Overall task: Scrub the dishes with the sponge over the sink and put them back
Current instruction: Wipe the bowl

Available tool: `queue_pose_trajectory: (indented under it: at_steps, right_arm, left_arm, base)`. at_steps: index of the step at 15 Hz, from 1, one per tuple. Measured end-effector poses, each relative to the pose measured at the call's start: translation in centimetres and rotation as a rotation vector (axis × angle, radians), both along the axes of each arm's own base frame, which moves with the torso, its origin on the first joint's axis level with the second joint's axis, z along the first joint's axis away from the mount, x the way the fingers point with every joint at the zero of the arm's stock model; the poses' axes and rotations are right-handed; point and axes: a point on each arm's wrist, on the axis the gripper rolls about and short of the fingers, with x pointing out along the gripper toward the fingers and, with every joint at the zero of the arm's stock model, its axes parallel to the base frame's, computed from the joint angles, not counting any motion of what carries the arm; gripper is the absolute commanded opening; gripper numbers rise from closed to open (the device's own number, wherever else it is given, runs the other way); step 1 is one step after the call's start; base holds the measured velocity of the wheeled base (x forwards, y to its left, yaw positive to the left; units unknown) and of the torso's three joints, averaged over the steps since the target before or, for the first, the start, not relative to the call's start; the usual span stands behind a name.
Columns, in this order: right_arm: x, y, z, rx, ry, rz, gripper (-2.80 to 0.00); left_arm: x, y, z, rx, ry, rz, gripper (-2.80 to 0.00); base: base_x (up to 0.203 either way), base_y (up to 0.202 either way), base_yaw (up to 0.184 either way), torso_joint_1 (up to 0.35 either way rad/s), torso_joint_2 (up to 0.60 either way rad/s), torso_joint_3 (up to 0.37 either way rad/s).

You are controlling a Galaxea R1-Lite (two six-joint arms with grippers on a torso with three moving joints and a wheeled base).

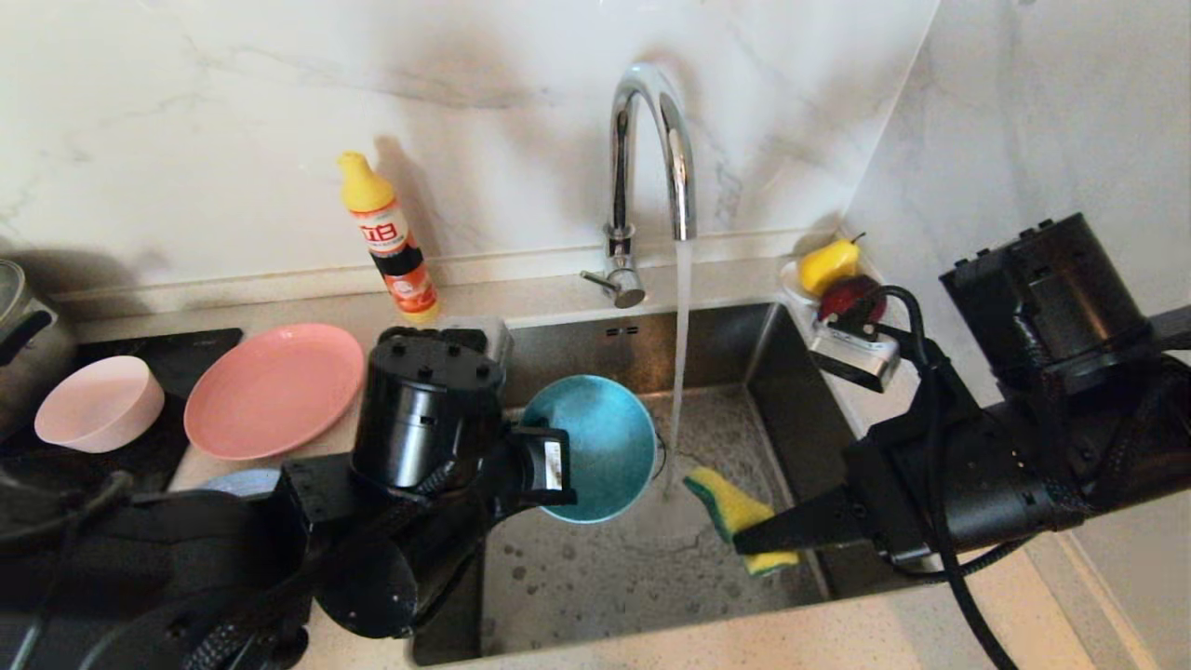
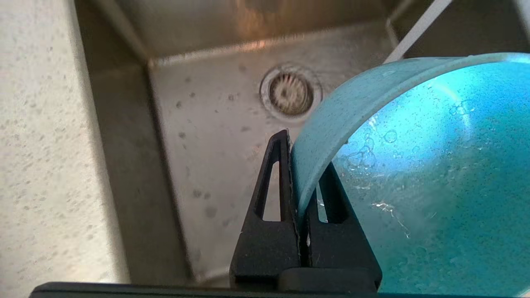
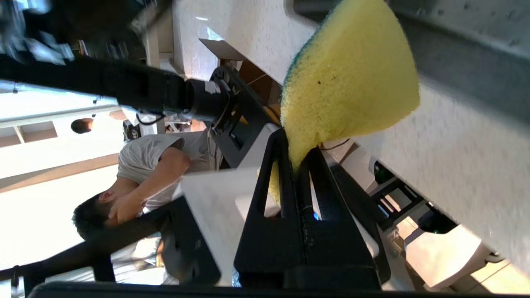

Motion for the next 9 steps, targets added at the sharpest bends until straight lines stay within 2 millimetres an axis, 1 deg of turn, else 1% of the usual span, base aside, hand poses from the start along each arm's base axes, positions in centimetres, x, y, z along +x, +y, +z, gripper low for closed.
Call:
queue_pose_trajectory:
  at_steps: [4,7,9]
  right_arm:
    - [1.9,1.5,0.2,0.006,0.047,-0.019,-2.80]
    - [2.5,2.6,0.2,0.009,0.056,-0.005,-2.80]
    - [2.7,3.0,0.2,0.011,0.054,0.001,-2.80]
  left_arm:
    - [-0.3,-0.8,-1.4,-0.002,-0.079,-0.002,-2.80]
    - [-0.7,-1.1,-2.4,-0.002,-0.136,-0.026,-2.80]
    - [-0.7,-1.3,-3.0,0.000,-0.138,-0.031,-2.80]
  base:
    - [0.000,0.000,0.000,0.000,0.00,0.000]
    - [0.000,0.000,0.000,0.000,0.00,0.000]
    - [0.000,0.000,0.000,0.000,0.00,0.000]
